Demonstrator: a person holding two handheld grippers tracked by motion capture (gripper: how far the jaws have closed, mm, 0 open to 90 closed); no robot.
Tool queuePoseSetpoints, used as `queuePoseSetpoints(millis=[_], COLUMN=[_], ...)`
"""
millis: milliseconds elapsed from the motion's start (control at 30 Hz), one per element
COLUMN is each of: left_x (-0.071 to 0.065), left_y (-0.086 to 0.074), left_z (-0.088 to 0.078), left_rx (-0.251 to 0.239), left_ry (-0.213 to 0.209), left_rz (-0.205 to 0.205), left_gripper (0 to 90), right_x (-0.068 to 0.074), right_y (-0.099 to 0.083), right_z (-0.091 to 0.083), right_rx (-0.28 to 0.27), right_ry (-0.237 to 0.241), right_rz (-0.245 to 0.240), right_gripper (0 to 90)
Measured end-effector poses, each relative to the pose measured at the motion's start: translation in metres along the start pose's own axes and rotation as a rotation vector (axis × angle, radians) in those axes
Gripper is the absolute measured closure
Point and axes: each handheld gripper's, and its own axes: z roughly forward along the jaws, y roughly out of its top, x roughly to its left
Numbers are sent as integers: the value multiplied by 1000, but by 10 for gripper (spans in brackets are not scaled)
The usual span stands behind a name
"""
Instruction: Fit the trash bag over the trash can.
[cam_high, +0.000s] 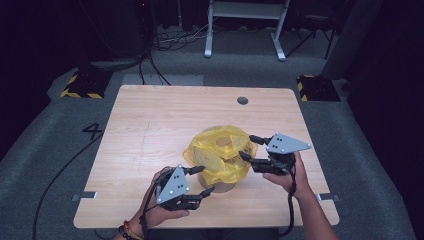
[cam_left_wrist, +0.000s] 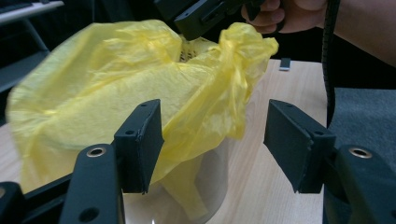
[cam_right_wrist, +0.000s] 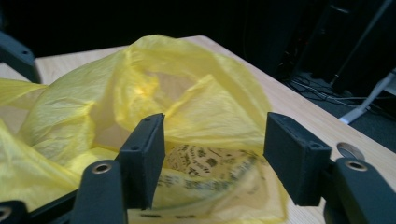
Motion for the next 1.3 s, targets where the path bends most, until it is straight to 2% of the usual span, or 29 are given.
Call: queuePoseSetpoints(millis=[100, 167, 200, 267, 300, 400, 500, 533, 600, 633, 767, 867, 933, 1000, 1133, 1200, 1300], left_x=[0, -2, -3, -5, -6, -7, -4, -3, 0, 0, -1, -3, -4, -4, -2, -1, -1], left_y=[1, 1, 1, 0, -1, -4, -8, -9, -11, -11, -16, -19, -21, -22, -27, -30, -33], left_z=[3, 4, 4, 6, 7, 12, 18, 19, 23, 23, 29, 35, 37, 39, 43, 45, 47], left_rx=[-7, -14, -11, 11, 26, 48, 55, 57, 57, 59, 82, 107, 123, 134, 158, 176, 199], left_ry=[-3, -17, -19, -26, -45, -52, -67, -70, -75, -77, -78, -74, -72, -60, -58, -60, -60], left_rz=[-1, 15, 28, 58, 65, 71, 60, 61, 42, 45, 56, 72, 76, 86, 91, 95, 104], left_gripper=[418, 497, 548, 623, 667, 782, 861, 883, 889, 897, 900, 900, 900, 900, 900, 900, 900], right_x=[5, 8, 9, 10, 10, 11, 12, 13, 14, 14, 15, 13, 10, 8, 0, -3, -7], right_y=[3, 4, 5, 6, 7, 9, 11, 12, 14, 16, 19, 22, 25, 27, 31, 33, 38], right_z=[4, 6, 8, 11, 13, 16, 18, 19, 20, 20, 20, 19, 18, 17, 17, 19, 23], right_rx=[18, 32, 43, 67, 72, 81, 79, 78, 81, 86, 92, 86, 75, 84, 70, 65, 59], right_ry=[11, 29, 21, 8, 8, 18, 5, 17, 24, 39, 65, 57, 58, 42, 35, 21, 23], right_rz=[-45, -78, -95, -114, -122, -141, -163, -173, -197, -210, -227, -199, -178, -182, -126, -114, -100], right_gripper=[346, 345, 346, 351, 358, 373, 488, 584, 682, 769, 859, 898, 898, 900, 900, 900, 900])
